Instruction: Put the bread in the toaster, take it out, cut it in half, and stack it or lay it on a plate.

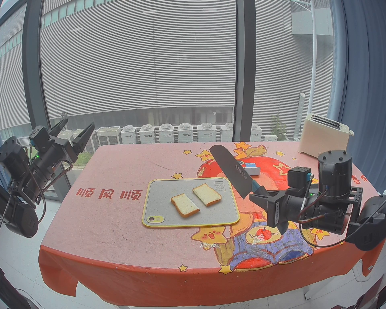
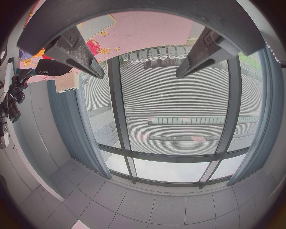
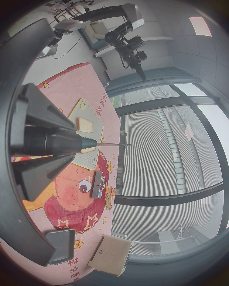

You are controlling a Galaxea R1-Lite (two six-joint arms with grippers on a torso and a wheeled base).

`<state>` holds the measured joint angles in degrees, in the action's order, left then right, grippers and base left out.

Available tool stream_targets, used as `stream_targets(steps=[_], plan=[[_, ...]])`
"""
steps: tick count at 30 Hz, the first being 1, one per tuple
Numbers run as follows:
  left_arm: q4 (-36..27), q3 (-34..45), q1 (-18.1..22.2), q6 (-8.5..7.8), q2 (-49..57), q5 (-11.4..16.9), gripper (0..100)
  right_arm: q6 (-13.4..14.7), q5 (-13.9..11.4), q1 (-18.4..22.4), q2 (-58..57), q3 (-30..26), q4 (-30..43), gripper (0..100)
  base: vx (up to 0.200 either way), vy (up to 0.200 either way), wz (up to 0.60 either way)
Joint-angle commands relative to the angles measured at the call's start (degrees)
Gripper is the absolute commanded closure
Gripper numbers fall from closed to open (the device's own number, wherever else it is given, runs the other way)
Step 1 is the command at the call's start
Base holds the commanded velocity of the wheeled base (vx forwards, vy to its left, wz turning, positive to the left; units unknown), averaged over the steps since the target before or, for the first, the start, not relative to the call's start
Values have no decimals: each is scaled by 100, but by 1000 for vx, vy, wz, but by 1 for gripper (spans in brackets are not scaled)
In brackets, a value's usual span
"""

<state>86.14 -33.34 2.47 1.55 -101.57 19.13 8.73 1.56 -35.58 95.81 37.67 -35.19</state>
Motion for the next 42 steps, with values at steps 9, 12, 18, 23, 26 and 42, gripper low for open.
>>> stream_targets(steps=[9, 12, 18, 23, 26, 42], plan=[[342, 1392, 78, -5, 1210, 3, 0, 41, 64, -212, -299, -392, -110, 100, 0, 0, 0], [351, 1664, 95, -32, 1412, -5, 0, 32, 72, -230, -334, -392, -110, 100, 0, 0, 0], [351, 2385, 95, -67, 1931, -5, 0, 41, 55, -203, -370, -392, -110, 100, 0, 0, 0], [351, 2886, 69, -67, 2467, 56, 0, 41, 37, -194, -387, -392, -110, 100, 0, 0, 0], [351, 3194, 95, -128, 2862, 179, 0, 32, 55, -203, -493, -401, -110, 100, 0, 0, 0], [-5019, 3308, 113, -1429, 7811, 909, 0, 32, 37, -186, -792, -374, -110, 100, 0, 0, 0]])
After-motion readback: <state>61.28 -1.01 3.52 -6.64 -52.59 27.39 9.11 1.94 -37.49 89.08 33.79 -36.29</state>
